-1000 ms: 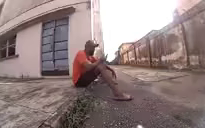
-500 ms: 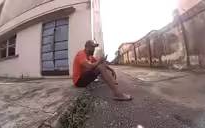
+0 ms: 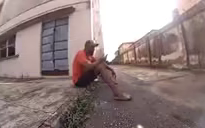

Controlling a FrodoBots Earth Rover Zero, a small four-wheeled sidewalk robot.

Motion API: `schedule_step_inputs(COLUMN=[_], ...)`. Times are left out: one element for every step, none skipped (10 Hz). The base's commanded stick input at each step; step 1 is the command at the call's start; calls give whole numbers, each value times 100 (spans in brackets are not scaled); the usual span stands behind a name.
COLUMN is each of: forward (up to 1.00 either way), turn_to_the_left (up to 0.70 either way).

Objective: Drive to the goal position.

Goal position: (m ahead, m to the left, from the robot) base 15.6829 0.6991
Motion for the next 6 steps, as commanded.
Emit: schedule_step_inputs(forward=[-22, -13, -6, -1, -3, -9], turn_to_the_left=[0, 0, 0, 0, 0, 0])
